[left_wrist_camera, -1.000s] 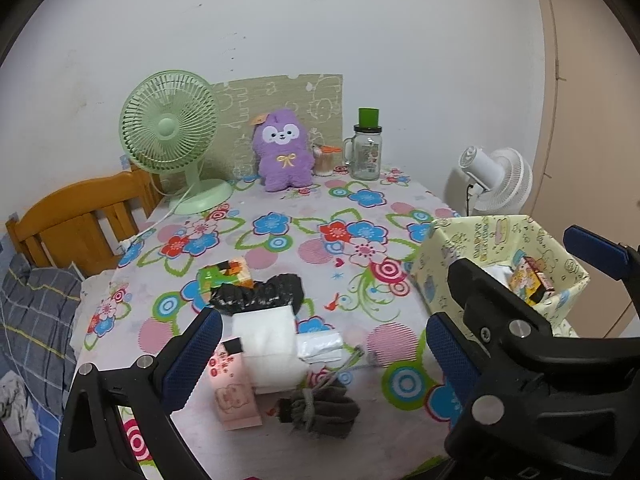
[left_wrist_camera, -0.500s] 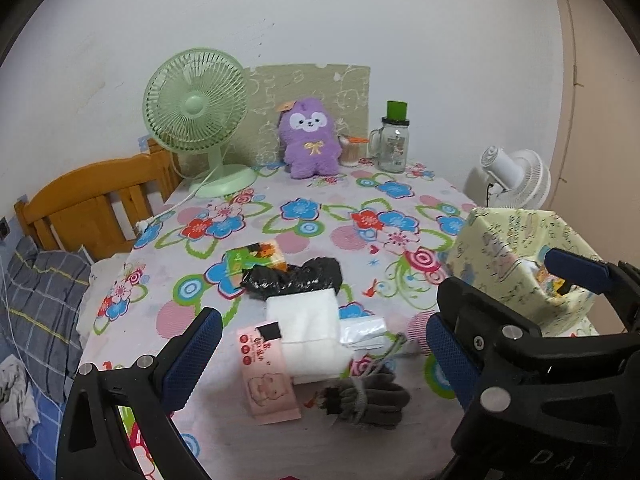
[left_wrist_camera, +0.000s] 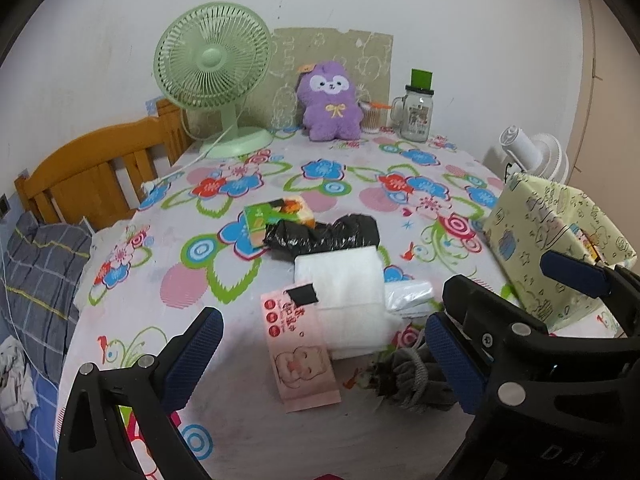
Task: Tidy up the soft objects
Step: 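Move the left gripper to the pink tissue packet while the right gripper reaches the gray glove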
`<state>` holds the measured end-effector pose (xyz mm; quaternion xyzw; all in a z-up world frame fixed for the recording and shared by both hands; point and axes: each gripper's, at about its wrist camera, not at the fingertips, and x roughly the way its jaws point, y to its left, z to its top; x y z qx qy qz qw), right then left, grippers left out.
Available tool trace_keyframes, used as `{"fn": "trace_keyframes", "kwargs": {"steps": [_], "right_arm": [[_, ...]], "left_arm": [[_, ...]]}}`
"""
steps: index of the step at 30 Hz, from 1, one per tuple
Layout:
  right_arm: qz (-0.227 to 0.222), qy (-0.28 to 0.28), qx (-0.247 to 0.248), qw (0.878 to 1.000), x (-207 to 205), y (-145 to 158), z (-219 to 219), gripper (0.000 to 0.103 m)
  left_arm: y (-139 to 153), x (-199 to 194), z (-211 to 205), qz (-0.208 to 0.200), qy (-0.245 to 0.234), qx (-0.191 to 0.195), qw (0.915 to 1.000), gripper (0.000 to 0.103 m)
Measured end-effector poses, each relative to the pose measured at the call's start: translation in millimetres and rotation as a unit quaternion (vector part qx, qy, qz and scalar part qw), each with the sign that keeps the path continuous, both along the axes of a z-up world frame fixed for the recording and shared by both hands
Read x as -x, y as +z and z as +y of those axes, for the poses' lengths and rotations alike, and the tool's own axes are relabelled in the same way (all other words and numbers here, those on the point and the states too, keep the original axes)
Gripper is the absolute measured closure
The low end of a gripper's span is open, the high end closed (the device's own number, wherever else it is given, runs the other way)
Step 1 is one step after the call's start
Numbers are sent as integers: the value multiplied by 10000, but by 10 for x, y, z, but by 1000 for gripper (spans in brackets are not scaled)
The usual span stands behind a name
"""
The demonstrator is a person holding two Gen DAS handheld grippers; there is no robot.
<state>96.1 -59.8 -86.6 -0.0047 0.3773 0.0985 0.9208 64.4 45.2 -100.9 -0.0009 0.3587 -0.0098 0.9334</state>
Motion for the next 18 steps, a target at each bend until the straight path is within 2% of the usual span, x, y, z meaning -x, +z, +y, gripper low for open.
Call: {"fn": "trace_keyframes", "kwargs": {"steps": [6, 12, 18], "right_arm": [[176, 41, 66, 9998, -49, -127, 68, 7], [314, 74, 76, 9994, -92, -244, 133, 7], [568, 55, 119, 9983, -168, -363, 155, 13]], "left_arm": [[-131, -37, 103, 155, 77, 52, 9998, 4], [-260, -87, 188, 351, 151, 84, 9992, 13], [-383, -167, 177, 559, 97, 103, 9983, 20]]}}
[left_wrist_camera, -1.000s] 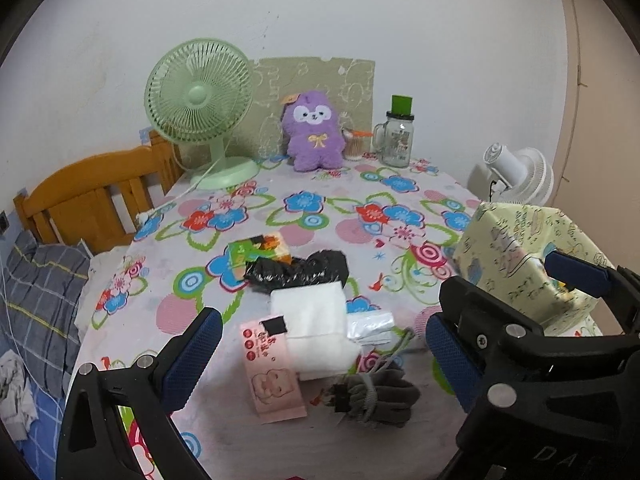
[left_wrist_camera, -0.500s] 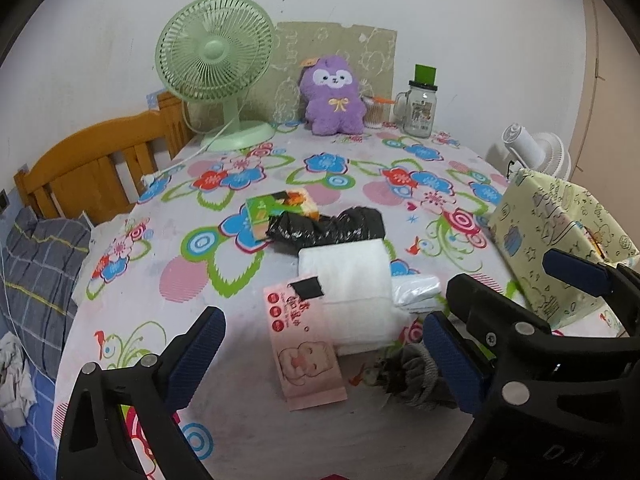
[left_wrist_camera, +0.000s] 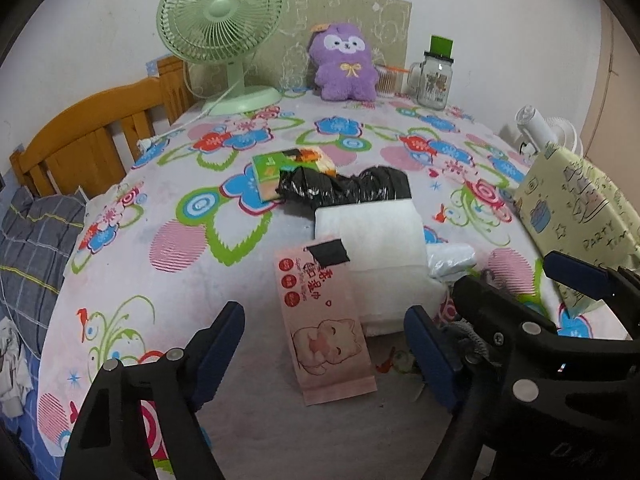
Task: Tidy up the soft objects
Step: 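Move the left gripper to the pink tissue packet while the right gripper reaches the gray glove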
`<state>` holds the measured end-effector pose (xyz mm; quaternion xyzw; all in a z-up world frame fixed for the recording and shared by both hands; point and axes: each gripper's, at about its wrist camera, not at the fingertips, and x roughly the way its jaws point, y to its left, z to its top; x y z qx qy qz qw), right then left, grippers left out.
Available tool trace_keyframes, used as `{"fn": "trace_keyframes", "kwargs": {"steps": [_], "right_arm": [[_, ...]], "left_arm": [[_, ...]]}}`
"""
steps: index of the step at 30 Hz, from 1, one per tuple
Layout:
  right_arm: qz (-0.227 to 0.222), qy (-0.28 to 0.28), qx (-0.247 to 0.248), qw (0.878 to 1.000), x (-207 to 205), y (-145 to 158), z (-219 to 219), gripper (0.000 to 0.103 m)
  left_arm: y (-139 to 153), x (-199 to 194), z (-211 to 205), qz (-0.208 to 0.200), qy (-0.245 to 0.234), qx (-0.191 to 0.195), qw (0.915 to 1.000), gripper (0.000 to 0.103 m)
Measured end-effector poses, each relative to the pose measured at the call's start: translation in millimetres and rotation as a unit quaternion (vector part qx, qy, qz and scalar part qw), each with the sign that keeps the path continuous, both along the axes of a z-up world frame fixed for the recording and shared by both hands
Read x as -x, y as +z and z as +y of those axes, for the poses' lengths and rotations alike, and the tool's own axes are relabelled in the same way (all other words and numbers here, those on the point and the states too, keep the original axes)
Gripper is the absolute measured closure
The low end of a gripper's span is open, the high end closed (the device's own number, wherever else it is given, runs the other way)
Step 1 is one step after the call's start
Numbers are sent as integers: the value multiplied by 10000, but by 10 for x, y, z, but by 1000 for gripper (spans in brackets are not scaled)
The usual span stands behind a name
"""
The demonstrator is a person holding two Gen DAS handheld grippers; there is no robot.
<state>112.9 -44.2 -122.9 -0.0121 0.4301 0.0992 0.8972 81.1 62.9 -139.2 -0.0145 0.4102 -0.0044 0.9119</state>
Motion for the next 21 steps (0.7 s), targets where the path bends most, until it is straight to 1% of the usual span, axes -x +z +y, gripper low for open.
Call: {"fn": "trace_keyframes", "kwargs": {"steps": [2, 9, 10, 13, 14, 21], "right_arm": [[114, 4, -14, 9999, -18, -43, 7, 14], [313, 39, -54, 9995, -34, -129, 30, 14], [331, 46, -61, 9994, -31, -138, 38, 14], [331, 109, -74, 9994, 0, -148, 73, 14], [316, 129, -60, 9994, 11, -146, 87, 14], [312, 168, -54, 9994, 62, -136, 126, 14]], "left_arm": [[-33, -14, -2, 64, 9, -46, 10000, 24], [-111, -8, 9, 210, -33, 148, 9997, 41], [-116, 0, 2, 225, -47, 156, 9996, 45], [-127, 28, -7, 260, -76, 163, 9995, 51], [-132, 37, -4, 265, -87, 180, 9994, 55], [-144, 90, 18, 246, -74, 186, 9995, 60]]}}
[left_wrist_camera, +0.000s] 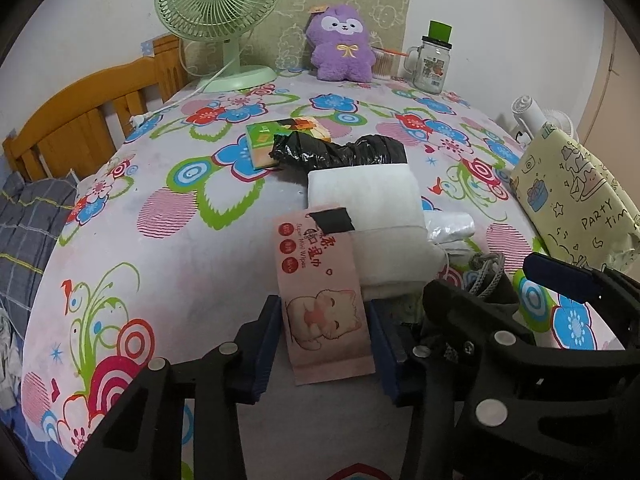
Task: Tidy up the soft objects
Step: 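Move the left gripper to the pink tissue packet while the right gripper reaches the gray glove, then grasp and lift the pink packet with the left gripper while the right gripper lifts the glove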
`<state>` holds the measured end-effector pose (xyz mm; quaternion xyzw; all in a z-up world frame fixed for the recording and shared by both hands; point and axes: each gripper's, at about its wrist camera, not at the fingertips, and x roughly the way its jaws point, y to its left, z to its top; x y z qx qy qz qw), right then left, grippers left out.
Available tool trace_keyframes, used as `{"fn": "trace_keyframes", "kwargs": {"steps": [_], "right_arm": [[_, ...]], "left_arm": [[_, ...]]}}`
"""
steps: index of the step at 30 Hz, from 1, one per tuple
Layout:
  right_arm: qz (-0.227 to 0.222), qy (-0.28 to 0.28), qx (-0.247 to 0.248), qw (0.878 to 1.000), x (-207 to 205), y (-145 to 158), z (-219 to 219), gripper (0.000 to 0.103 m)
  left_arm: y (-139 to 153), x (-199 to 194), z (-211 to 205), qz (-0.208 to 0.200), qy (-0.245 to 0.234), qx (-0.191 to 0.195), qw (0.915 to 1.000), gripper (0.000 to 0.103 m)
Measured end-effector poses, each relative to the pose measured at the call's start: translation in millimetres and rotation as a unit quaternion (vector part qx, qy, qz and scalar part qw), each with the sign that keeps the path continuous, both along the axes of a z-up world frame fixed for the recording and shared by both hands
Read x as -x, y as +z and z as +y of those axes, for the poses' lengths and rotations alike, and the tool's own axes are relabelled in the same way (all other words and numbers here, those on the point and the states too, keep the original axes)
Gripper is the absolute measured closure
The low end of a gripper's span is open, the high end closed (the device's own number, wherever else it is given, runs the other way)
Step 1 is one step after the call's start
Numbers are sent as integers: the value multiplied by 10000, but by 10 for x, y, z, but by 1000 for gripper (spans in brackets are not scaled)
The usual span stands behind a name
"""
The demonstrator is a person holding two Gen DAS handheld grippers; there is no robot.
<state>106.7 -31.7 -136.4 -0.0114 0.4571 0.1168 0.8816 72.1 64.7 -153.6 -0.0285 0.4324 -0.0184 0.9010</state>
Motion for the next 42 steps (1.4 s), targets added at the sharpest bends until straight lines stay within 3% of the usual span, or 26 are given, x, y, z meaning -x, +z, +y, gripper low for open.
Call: {"fn": "trace_keyframes", "kwargs": {"steps": [18, 24, 26, 27, 32, 42], "right_arm": [[172, 117, -32, 9998, 99, -54, 87, 14], [353, 143, -194, 9991, 50, -113, 93, 29], [469, 241, -332, 9981, 27, -125, 94, 46], [503, 298, -368, 9976, 26, -123, 100, 48], [335, 226, -166, 9990, 41, -79, 88, 53], [-11, 12, -59, 10000, 52, 107, -69, 54]], "left_arm": [[-4, 176, 50, -14, 137, -142, 9998, 63], [-4, 161, 3, -17, 87, -215, 9997, 63], [-5, 150, -9, -10, 57, -194, 9998, 63], [-3, 145, -23, -11, 36, -208, 9998, 63], [7, 135, -46, -11, 13, -175, 9998, 63], [176, 131, -162, -215, -14, -172, 9996, 63]]}}
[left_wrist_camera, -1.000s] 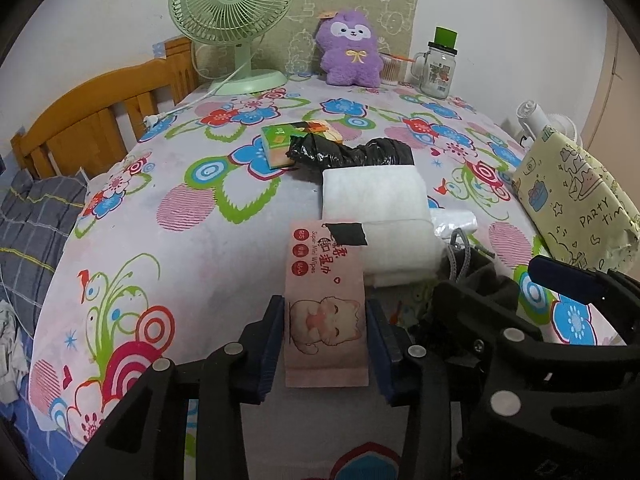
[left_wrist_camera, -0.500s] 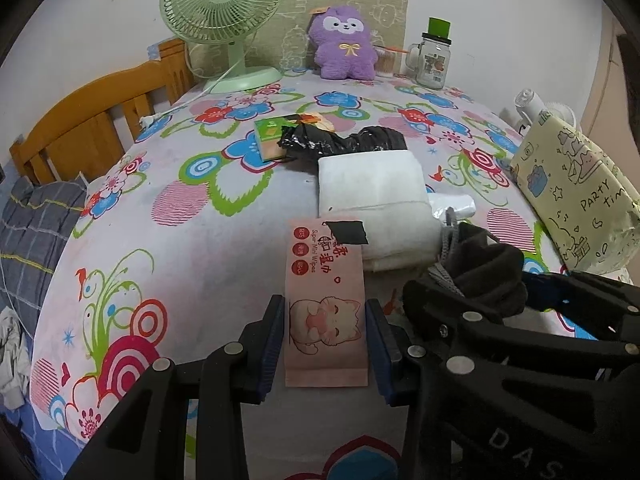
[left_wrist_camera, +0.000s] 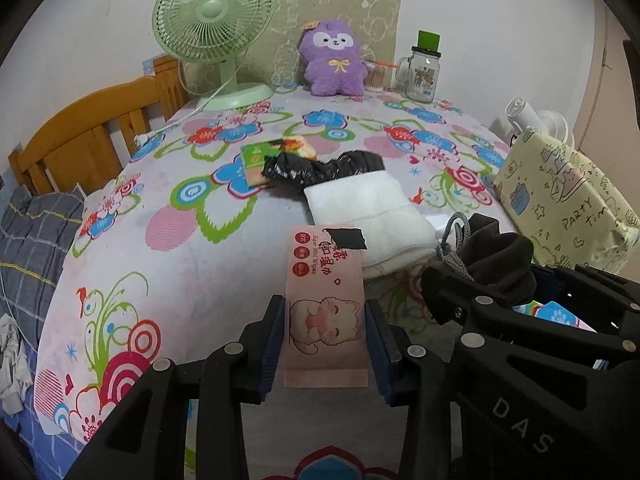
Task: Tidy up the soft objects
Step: 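Grasp and lift the pink packet with the left gripper while the right gripper lifts the glove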
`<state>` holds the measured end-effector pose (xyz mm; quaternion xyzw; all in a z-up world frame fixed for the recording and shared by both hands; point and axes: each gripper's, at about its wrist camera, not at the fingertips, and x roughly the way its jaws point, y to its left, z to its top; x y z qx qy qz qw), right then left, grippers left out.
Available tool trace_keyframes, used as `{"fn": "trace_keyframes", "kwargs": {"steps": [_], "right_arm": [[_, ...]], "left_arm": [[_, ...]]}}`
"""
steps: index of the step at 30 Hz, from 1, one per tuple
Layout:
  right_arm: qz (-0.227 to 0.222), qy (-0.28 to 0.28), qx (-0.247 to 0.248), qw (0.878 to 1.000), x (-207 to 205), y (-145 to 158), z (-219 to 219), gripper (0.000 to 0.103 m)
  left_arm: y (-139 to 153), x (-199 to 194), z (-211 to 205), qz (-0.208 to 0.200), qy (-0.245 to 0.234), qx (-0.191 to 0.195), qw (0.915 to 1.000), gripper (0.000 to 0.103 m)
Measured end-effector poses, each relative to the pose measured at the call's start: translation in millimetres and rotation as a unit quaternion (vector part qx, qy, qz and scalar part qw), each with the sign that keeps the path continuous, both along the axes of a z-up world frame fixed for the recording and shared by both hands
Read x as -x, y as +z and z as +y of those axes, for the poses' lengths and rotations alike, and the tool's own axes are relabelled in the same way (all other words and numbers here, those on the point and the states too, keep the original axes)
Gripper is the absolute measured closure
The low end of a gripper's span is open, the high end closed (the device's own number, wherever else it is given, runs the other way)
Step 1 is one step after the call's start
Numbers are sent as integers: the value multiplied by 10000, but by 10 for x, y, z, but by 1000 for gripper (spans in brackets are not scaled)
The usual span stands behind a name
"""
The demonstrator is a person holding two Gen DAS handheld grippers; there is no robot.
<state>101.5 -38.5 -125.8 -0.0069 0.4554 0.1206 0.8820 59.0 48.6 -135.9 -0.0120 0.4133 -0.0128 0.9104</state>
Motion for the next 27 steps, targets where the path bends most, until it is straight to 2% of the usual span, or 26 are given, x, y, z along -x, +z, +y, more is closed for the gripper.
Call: {"fn": "trace_keyframes", "kwargs": {"steps": [27], "right_arm": [[-657, -279, 13, 9974, -6, 610, -356, 54]], "left_arm": [[584, -43, -352, -539, -111, -57, 9985, 63]]}}
